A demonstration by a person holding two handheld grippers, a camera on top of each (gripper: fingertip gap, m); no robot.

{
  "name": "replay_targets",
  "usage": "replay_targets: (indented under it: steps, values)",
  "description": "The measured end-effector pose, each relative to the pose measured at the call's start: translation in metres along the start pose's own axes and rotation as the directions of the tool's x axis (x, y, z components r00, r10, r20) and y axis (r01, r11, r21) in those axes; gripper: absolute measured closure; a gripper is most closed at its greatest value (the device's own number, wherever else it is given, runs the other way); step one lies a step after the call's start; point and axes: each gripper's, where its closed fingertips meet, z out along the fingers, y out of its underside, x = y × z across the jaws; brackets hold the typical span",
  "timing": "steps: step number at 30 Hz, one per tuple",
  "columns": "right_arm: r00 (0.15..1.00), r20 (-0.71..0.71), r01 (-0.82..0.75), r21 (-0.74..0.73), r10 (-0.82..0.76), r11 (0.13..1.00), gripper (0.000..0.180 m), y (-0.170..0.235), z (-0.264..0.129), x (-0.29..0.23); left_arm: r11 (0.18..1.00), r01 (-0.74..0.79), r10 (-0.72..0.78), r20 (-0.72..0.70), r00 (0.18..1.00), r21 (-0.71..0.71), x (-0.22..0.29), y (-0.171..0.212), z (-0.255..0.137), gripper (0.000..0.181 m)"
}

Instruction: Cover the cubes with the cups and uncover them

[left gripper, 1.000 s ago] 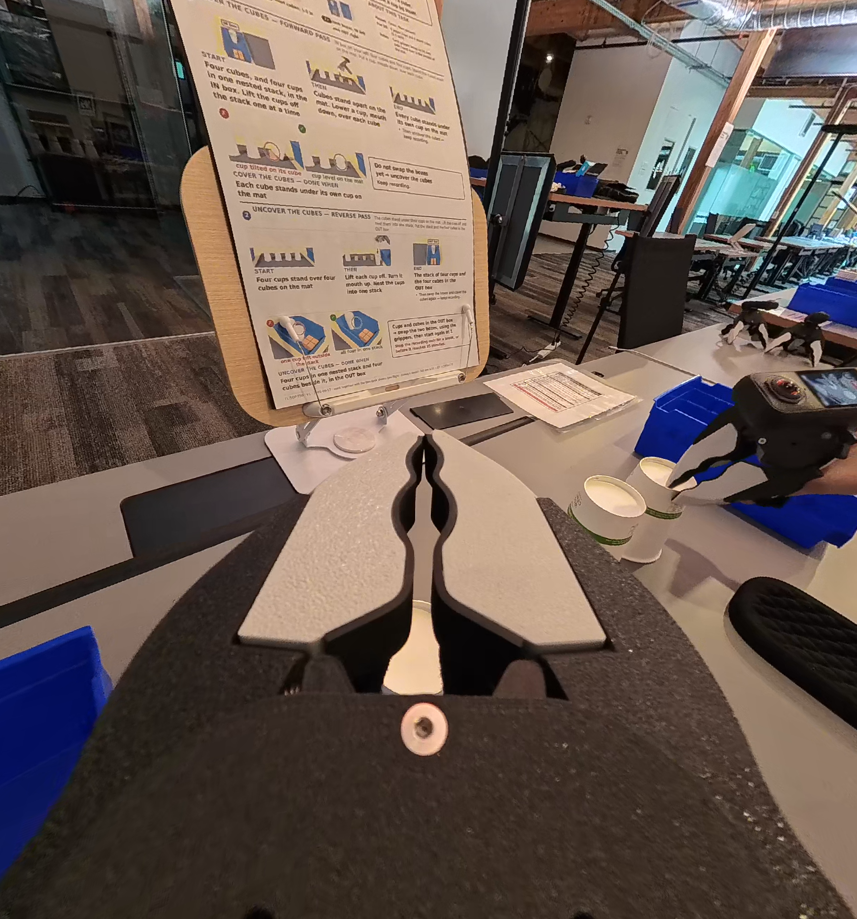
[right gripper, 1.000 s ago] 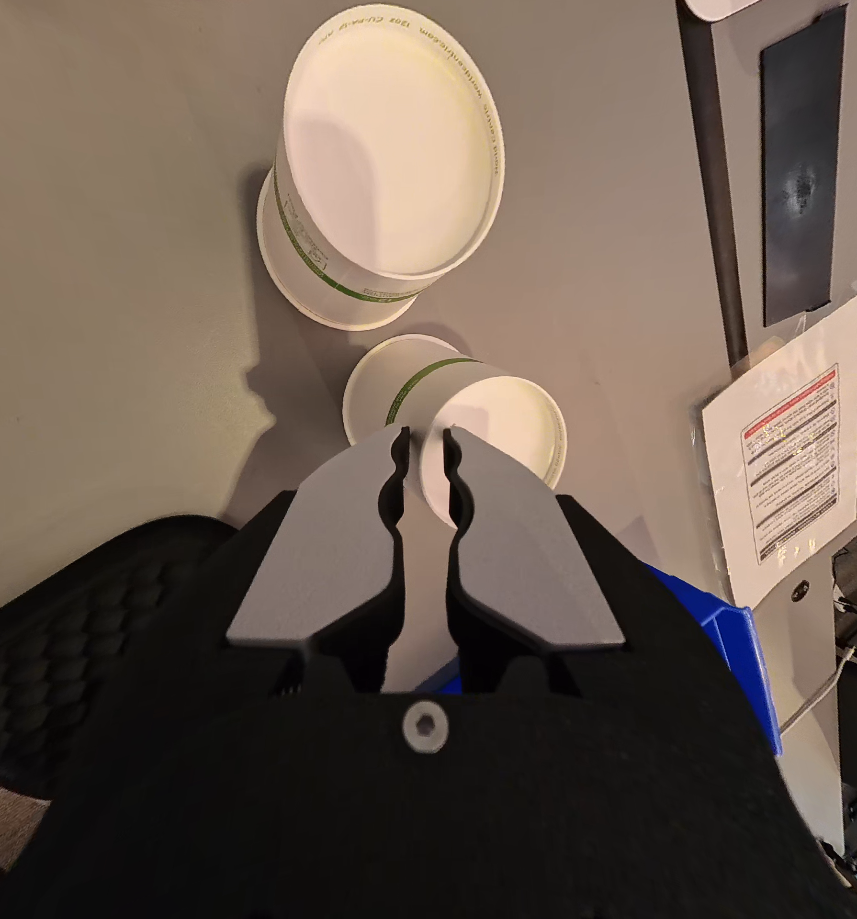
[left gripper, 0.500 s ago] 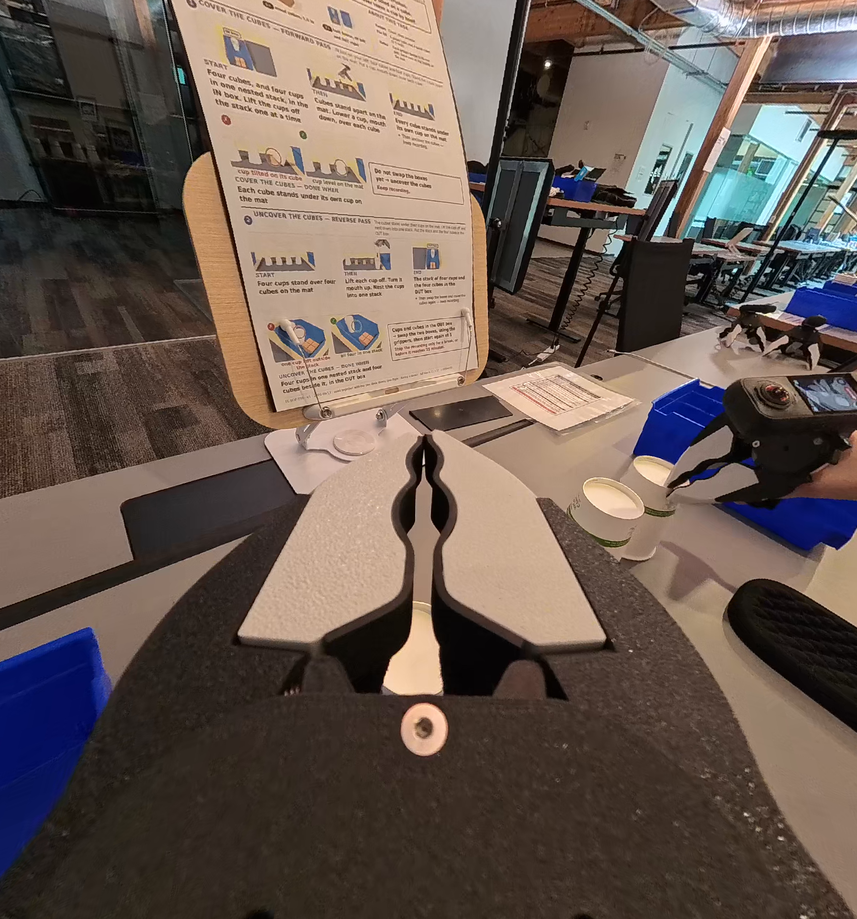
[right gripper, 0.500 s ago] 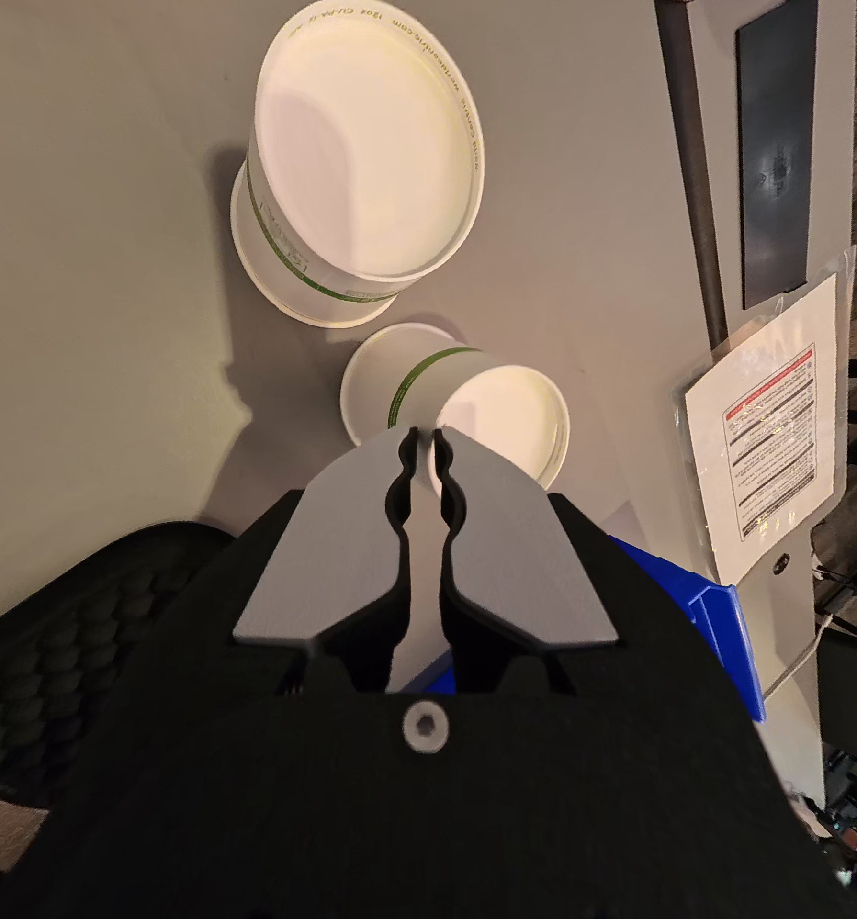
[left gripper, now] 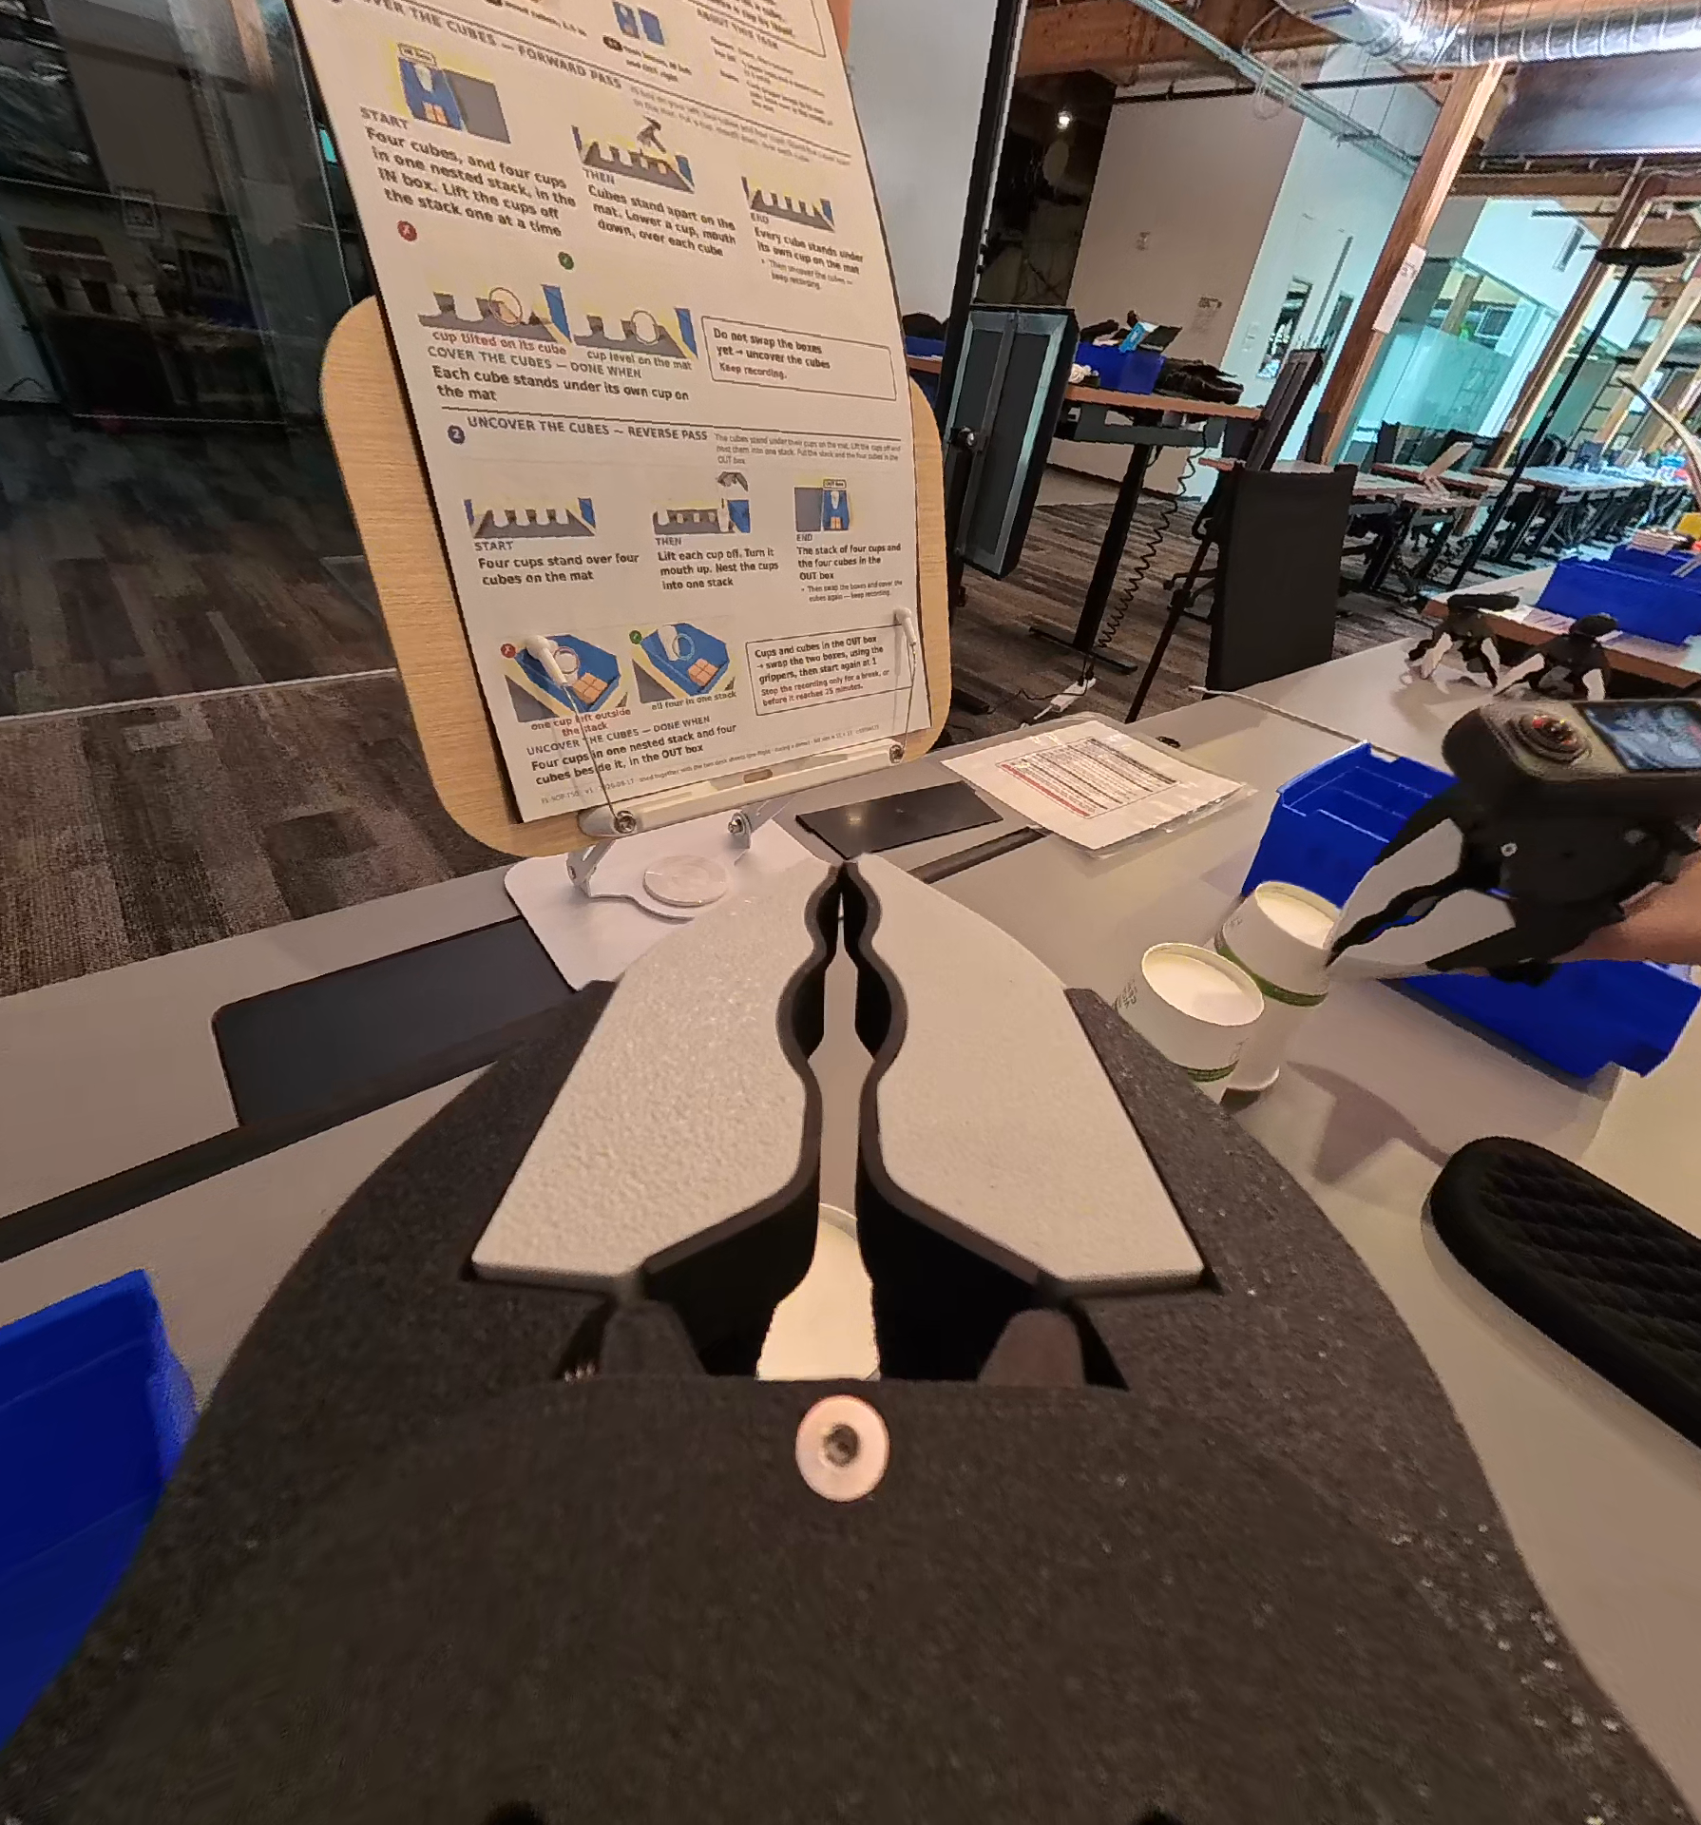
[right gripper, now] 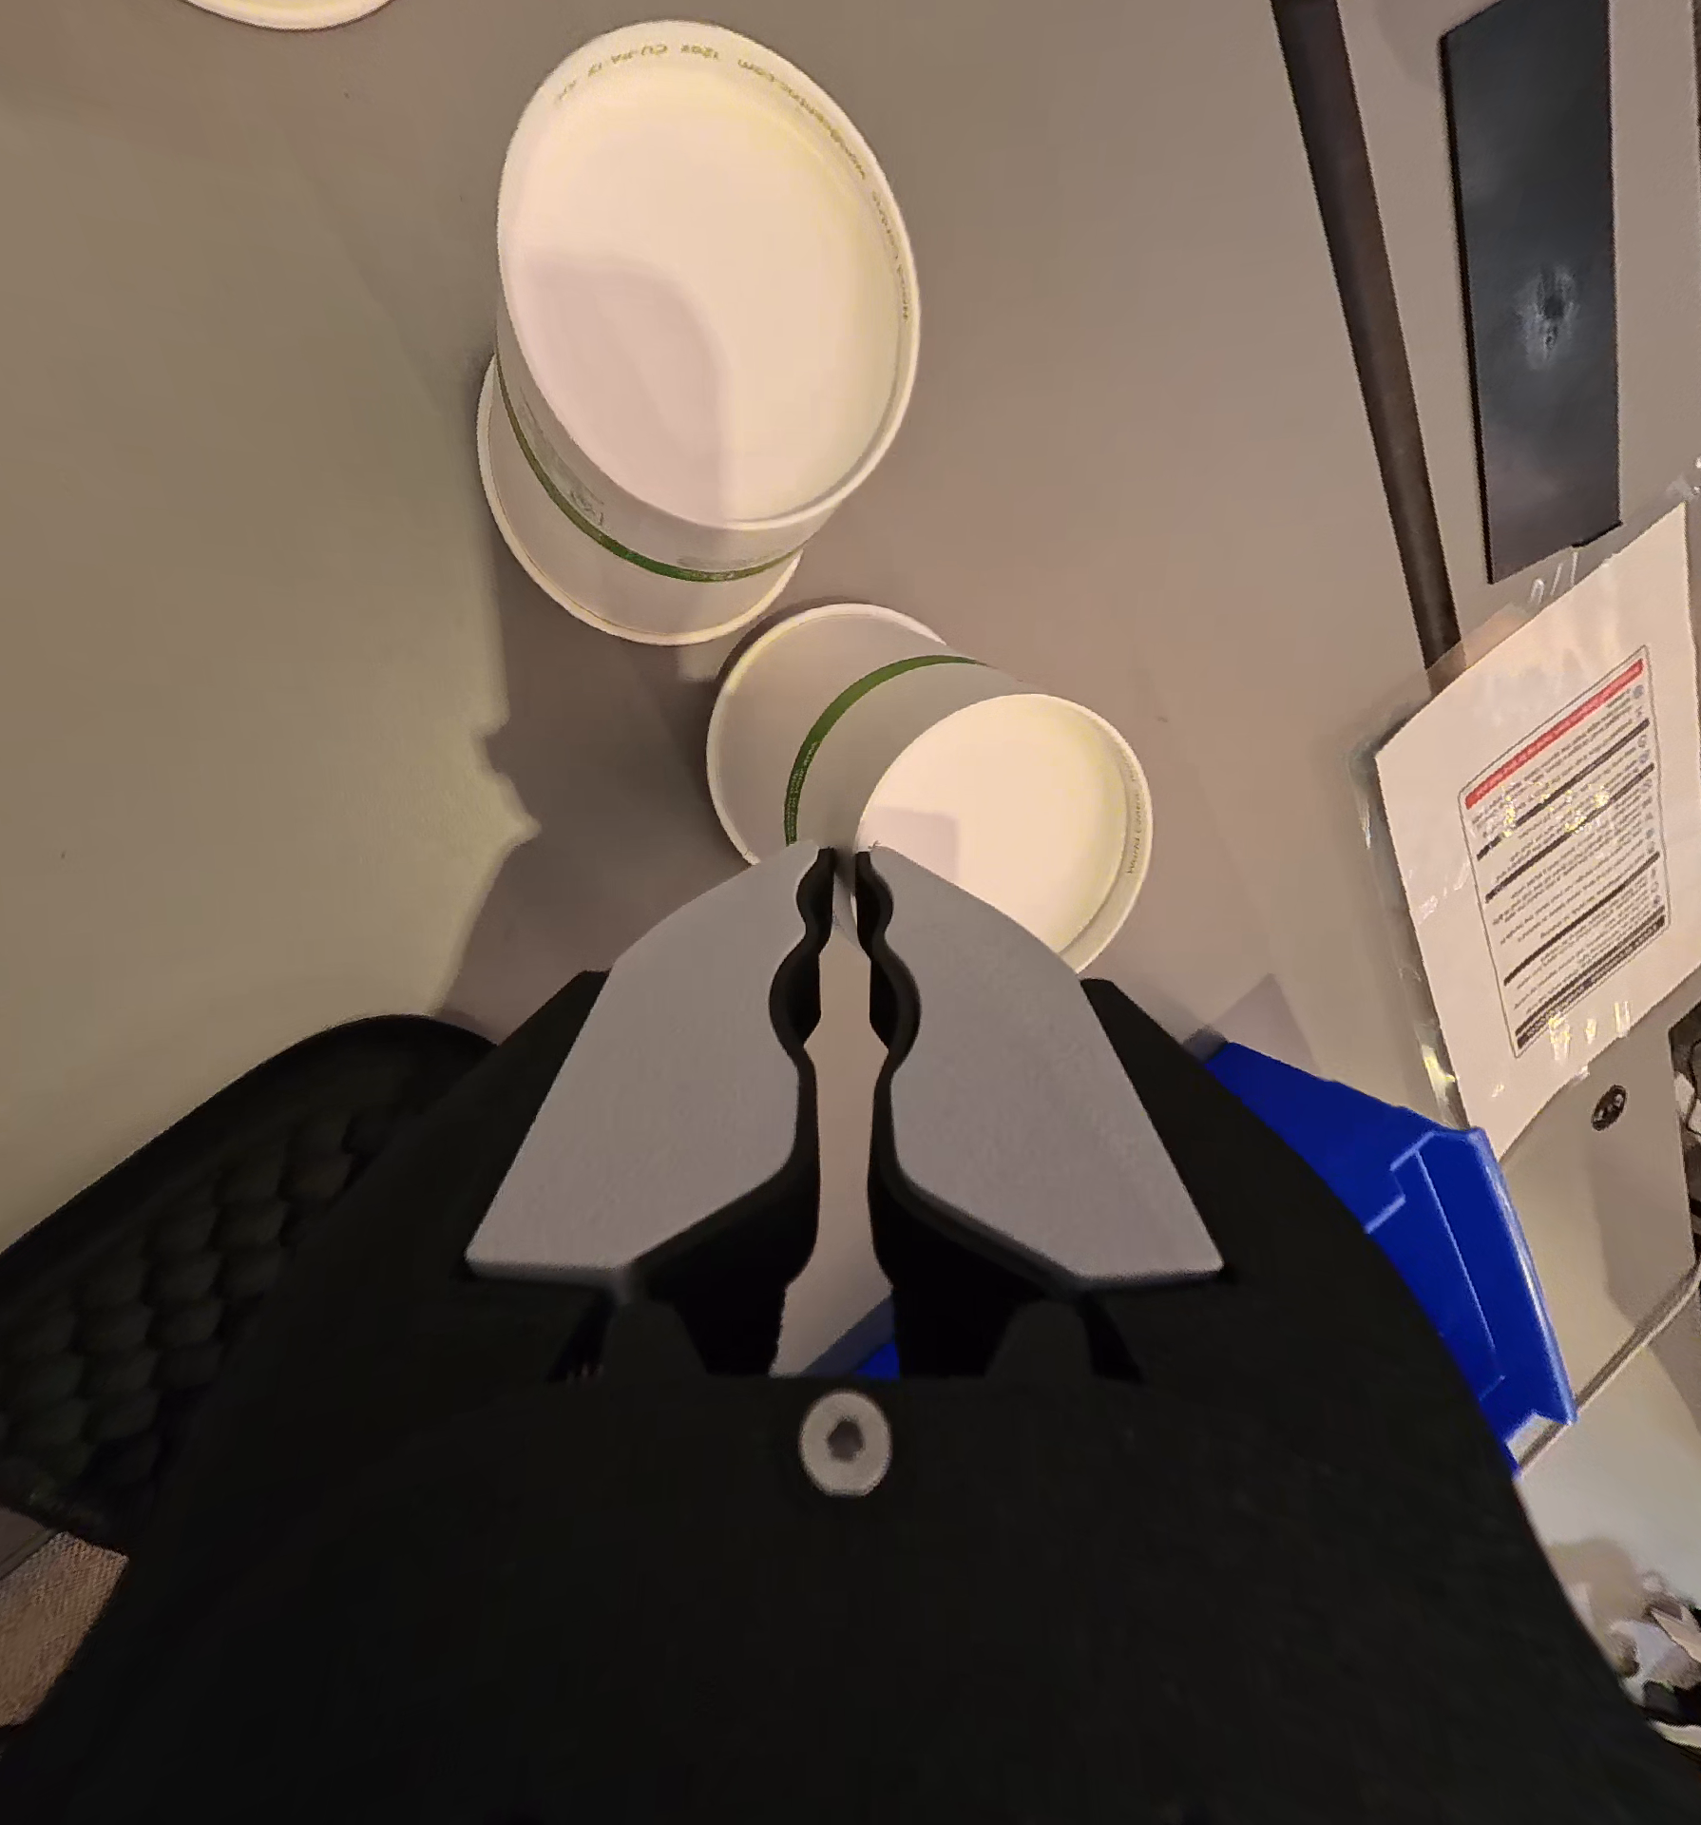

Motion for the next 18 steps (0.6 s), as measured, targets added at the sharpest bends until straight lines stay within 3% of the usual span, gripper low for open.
replay_targets:
  steps: [11,18]
  values:
    - [0.996,-0.016,-0.082,0.147,0.085,0.986,0.176,0.002,-0.040,0.011,0.997,-0.023,0.009,-0.181,0.983,-0.078,0.056,0.019,0.035,0.180]
    - [0.987,-0.073,-0.113,0.301,0.141,0.947,0.176,0.006,-0.093,0.021,0.996,0.015,-0.050,-0.386,0.921,-0.093,0.122,0.030,0.057,0.177]
